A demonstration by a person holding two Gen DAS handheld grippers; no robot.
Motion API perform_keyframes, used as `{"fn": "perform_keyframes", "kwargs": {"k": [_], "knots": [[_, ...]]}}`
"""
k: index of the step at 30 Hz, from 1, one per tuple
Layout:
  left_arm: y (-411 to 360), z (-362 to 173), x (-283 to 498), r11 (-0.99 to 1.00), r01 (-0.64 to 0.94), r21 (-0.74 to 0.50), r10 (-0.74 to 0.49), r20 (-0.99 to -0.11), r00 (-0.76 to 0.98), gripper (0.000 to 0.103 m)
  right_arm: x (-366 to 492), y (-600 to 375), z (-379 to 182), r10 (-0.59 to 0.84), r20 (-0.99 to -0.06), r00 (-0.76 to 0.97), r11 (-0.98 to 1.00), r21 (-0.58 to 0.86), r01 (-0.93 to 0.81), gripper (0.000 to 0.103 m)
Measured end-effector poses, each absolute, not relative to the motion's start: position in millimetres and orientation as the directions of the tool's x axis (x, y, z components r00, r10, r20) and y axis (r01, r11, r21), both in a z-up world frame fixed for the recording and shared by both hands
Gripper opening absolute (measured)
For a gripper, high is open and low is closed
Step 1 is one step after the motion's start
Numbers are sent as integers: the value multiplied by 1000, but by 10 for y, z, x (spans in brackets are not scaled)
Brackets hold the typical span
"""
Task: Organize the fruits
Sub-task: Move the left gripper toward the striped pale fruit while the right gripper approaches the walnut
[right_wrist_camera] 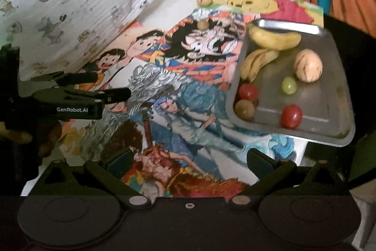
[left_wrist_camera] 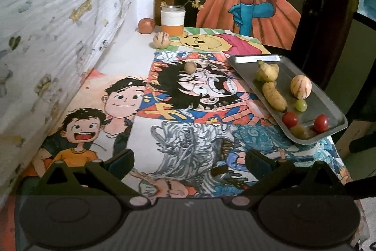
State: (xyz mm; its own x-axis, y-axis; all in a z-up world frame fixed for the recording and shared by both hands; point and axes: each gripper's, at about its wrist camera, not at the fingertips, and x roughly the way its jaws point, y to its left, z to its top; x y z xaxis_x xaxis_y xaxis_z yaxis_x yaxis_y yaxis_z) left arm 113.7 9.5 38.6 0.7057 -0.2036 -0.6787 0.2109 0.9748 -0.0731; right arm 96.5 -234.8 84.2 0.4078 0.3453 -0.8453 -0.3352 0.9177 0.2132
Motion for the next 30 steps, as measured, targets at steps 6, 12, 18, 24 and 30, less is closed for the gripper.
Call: {"fn": "perform_keyframes", "kwargs": {"k": [6,12,18,24,30], "knots": [[301,605,1244,992,120,-30,-109,-671,733,103,1201,-2302,1248,364,-854,373,914,249,-320,102],[518,873,1405,1000,23,-21,-31,-628,778,103,1597,-2314,1961,385,-795,469,914,258,-313,102],[562,1113,1688,998,-44,-34,15,-595,804,103,2089,-2309,2468,306,-659,687,944,115,-310,102],[502,1379,2254,991,-101,-87,33,-575,817,103,2586,-2358,2462,248,-491,835,969,133,-210,102],[287,1471,2761,990,-138,-8,109,-572,813,103,2573,-2367,1940,170,-389,905,984,117,-134,102]]}}
